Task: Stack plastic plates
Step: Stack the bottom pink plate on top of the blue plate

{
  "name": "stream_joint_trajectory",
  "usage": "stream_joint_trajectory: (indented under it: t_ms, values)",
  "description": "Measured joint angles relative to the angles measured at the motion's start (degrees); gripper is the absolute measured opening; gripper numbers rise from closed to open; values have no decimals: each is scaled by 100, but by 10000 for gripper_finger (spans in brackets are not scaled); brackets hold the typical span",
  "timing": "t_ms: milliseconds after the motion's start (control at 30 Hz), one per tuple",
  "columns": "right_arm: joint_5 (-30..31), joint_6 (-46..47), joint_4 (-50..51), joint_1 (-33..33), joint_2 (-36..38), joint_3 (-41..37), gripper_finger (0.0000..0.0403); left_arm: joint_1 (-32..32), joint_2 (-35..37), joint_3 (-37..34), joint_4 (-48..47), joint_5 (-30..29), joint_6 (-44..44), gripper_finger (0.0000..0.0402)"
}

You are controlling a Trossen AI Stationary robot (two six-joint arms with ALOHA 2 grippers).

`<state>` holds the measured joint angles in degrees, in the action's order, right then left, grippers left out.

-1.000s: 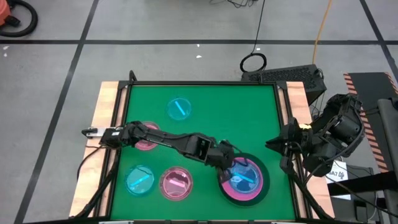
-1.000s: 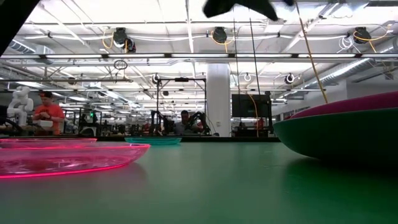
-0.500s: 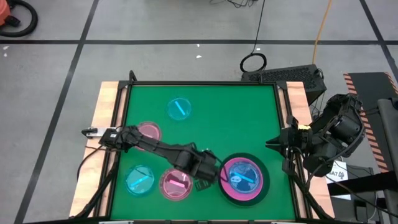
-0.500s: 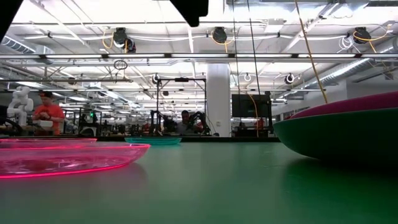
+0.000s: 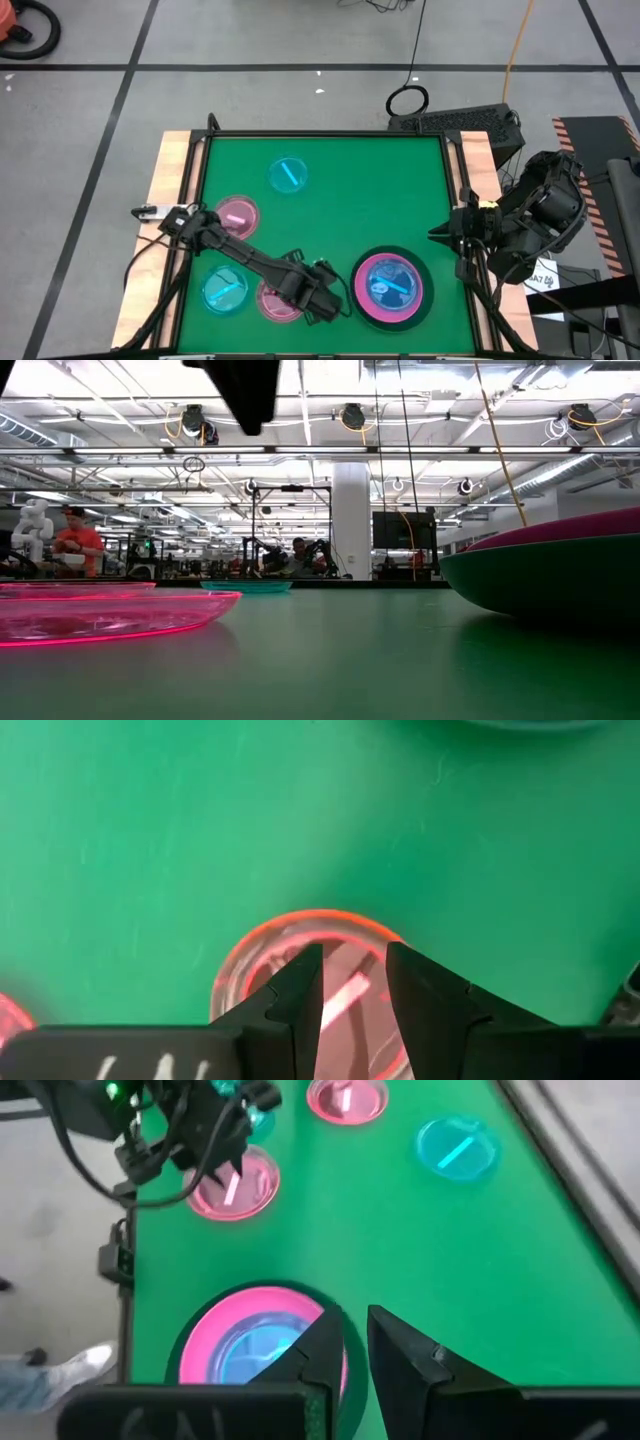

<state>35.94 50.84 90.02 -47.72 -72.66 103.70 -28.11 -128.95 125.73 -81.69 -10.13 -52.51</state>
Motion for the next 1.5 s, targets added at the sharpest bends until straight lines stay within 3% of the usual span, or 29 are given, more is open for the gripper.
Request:
stream_joint_trajectory:
  t_ms: [167,367,533,733,800,900,1033,1167,1367,1500]
  values:
    - [-24,222,-17,0,0,0,43,-192,38,-4,-181,60,-42,112]
    - [-24,243,-214,0,0,0,43,-326,294,-309,-749,-675,315,79]
    - [-13,246,-453,0,0,0,43,-409,1534,-2251,-627,-1231,-243,56]
    - [279,246,-555,0,0,0,43,-417,3923,-5389,2283,-874,-758,40]
    - [397,248,-577,10,0,0,43,-423,4555,-6107,3097,-628,-970,40]
    - [627,417,-583,15,0,0,43,-421,5206,-6738,3314,-620,-1531,40]
    - [907,744,-582,28,0,0,43,-416,5537,-7172,3323,-342,-2158,52]
    - [945,1006,-579,89,-12,0,43,-412,5561,-7195,3220,-194,-2526,96]
    - [1202,1320,-581,194,-145,0,43,-395,5560,-7197,3102,-154,-2150,132]
    - [1236,1323,-590,329,-287,0,43,-415,5560,-7194,3302,443,-2295,133]
